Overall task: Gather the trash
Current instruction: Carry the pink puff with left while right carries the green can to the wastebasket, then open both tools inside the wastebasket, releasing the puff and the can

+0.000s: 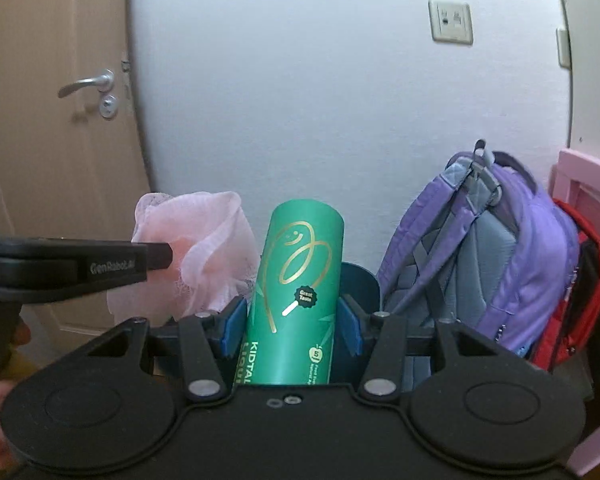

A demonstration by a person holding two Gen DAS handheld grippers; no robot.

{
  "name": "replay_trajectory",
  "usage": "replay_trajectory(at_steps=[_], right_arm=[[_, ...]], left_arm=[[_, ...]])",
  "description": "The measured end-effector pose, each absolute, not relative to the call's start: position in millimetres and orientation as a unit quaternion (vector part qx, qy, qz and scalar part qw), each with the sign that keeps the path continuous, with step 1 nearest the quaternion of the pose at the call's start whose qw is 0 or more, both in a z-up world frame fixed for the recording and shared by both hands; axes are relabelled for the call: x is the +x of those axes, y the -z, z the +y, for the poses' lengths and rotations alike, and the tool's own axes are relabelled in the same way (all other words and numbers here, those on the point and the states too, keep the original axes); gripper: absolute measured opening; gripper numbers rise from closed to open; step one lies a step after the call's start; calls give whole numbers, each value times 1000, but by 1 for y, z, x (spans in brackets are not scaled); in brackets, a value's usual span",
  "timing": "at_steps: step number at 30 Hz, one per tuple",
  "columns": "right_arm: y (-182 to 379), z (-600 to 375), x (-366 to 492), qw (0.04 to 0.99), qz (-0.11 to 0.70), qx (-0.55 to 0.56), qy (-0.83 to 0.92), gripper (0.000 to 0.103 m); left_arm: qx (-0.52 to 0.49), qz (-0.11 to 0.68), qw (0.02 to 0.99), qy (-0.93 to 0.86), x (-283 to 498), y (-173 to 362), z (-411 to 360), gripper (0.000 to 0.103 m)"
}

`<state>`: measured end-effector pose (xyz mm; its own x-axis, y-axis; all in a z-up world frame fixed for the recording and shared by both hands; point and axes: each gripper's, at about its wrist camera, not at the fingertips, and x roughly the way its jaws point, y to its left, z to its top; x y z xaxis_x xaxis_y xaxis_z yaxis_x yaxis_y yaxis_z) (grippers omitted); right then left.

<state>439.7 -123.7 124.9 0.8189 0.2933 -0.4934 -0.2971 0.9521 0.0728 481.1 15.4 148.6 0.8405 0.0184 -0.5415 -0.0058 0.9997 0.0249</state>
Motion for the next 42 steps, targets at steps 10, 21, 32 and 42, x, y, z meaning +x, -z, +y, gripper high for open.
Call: replay_trajectory(at_steps=[10,21,32,42], right_arm=[[-72,-95,505,935,312,-65,-156,48],[-32,-75,526,911,354,-133,-167,49],[-30,-67,526,900,363,-172,-169,49],[-53,-87,503,910,352,-153,-156,55]], left_arm=[[39,355,934,-8,549,-85,14,11],[85,416,906,2,579,-35,5,11],[98,457,884,10,583,-32,4,17],[85,429,899,19,556,-60,-1,53]])
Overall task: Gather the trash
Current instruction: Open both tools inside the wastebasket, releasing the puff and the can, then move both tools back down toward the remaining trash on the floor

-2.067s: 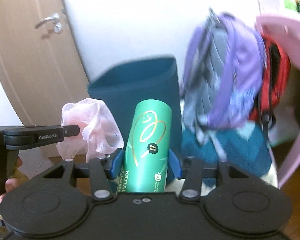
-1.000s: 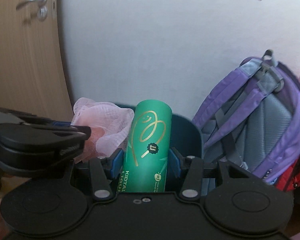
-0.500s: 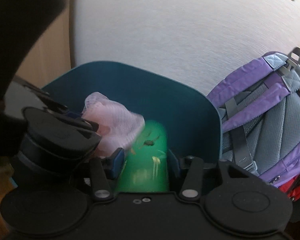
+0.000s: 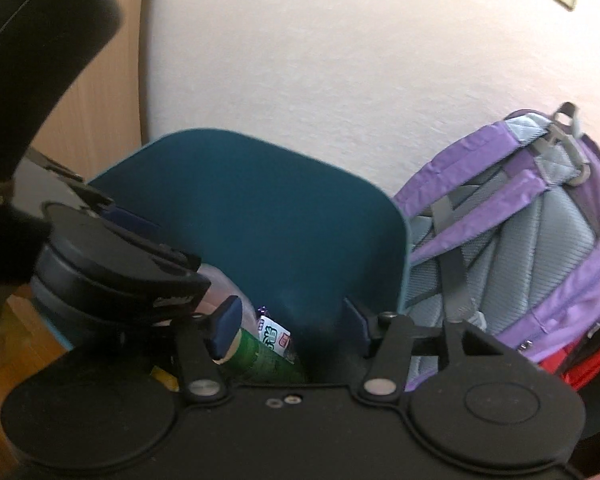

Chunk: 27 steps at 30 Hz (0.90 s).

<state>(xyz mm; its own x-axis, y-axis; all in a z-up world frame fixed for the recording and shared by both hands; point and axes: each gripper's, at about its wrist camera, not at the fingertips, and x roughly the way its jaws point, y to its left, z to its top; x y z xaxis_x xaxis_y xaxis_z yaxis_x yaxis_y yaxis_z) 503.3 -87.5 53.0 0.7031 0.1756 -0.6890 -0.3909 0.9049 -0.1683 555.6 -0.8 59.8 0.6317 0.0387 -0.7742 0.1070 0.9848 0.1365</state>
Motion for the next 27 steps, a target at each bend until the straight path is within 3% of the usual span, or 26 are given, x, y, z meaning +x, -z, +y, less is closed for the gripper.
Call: replay_trajectory(at_steps=[22,24,27], right_arm=[[-124,-125,357,928,315,-88,-179,64],[-120,-127,346,927,318,-82,-182,64],[-110,-127,328,924,325,-78,-187,66]], left_arm=[[97,367,924,48,389,-138,-5,54],[96,367,924,50,376,-135,-3,61],[95,370,923,54,357,-124,3,63]])
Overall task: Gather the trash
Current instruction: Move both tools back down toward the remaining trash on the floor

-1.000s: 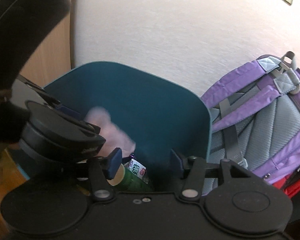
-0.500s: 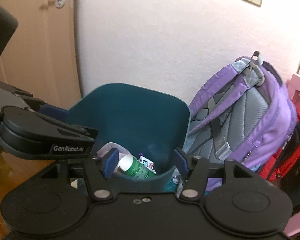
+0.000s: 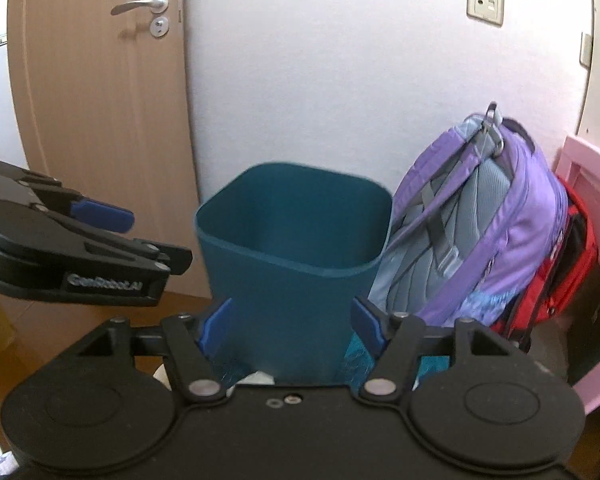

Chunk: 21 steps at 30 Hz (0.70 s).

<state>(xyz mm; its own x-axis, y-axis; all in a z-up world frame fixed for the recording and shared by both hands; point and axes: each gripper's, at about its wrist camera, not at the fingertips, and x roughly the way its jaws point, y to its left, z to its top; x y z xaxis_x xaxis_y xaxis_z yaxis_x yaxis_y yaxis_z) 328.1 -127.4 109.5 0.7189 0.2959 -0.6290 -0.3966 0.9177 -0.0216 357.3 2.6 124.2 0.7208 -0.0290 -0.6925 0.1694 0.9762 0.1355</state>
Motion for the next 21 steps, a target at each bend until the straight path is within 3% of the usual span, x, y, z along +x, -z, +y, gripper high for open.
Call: replay_trajectory(at_steps=[12,21], right_arm=[[-17,-133,291,902,380,-49,-197,76],[73,-134,293,888,419,-26,-188,84]], left_arm=[[96,413,904,56,321,-32,38,64],[94,434,893,69,330,56,71,79]])
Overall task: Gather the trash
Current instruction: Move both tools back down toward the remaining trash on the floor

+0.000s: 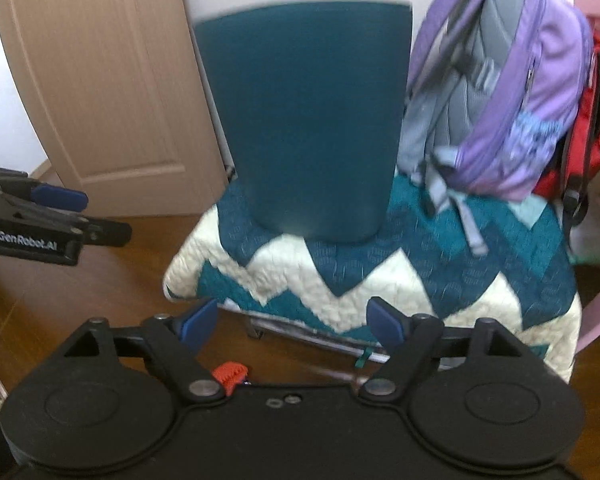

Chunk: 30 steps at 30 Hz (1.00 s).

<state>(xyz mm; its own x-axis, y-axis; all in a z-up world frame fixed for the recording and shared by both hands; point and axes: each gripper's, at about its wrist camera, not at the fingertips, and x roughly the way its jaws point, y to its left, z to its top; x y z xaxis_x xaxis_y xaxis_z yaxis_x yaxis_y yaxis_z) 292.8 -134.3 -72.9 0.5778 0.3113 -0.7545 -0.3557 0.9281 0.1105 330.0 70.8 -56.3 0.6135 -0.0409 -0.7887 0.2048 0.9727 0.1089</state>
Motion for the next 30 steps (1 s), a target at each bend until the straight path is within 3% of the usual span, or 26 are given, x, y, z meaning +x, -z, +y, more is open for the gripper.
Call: replay_trajectory(at_steps=[8,14,30], right_arm=[[160,-139,299,872,457,-6,-175,89],[231,-130,292,846,499,-13,-187,94],[385,-90,288,763,601,-63,-230,94]], left_arm=[[114,435,889,88,342,139,91,82],[126,479,864,89,357,214,108,82],[94,603,788,79,389,399,129,82]])
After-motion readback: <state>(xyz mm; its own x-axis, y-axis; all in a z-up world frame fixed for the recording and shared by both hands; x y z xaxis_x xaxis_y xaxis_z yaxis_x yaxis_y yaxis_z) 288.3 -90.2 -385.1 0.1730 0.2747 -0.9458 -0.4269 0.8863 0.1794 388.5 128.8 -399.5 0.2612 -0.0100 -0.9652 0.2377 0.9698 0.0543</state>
